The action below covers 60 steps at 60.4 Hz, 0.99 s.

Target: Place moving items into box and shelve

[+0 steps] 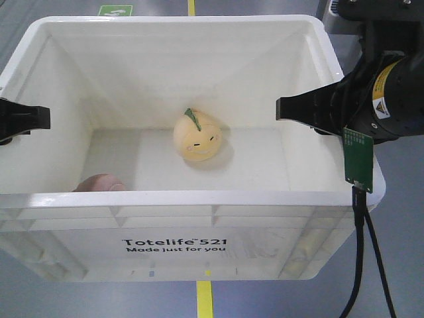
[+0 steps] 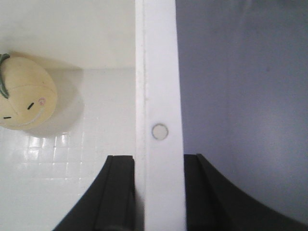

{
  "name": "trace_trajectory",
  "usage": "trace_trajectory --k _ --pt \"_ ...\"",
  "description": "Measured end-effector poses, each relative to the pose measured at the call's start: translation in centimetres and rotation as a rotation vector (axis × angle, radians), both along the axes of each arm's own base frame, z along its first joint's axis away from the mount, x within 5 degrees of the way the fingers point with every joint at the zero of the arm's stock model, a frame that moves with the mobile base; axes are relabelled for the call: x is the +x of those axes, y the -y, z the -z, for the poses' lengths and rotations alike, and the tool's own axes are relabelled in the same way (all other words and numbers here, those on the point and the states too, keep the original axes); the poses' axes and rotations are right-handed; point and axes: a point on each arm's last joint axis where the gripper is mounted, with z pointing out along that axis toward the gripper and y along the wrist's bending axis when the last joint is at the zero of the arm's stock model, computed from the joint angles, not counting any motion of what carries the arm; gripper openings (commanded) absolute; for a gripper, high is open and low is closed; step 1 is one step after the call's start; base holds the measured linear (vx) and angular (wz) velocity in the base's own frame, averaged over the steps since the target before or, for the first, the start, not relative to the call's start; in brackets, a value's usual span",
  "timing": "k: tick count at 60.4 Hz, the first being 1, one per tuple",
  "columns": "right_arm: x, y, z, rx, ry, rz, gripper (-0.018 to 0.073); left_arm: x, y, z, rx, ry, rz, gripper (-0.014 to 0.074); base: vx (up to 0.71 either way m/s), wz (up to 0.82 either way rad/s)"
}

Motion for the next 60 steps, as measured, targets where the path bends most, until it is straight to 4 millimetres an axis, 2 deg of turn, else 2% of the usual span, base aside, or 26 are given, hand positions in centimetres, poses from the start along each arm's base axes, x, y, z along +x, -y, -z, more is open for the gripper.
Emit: trace_trajectory --k 40,60 --pt "0.01 -0.01 -0.01 0.001 0.001 -0.001 0.0049 0.01 -0.01 -0.01 0.002 0.001 0.0 0.0146 0.39 -0.09" --pt "0.02 -0.03 -0.01 0.002 0.002 -0.002 0.0049 0.01 -0.02 -0.01 0.003 0.001 -0.001 0.0146 0.35 -0.28"
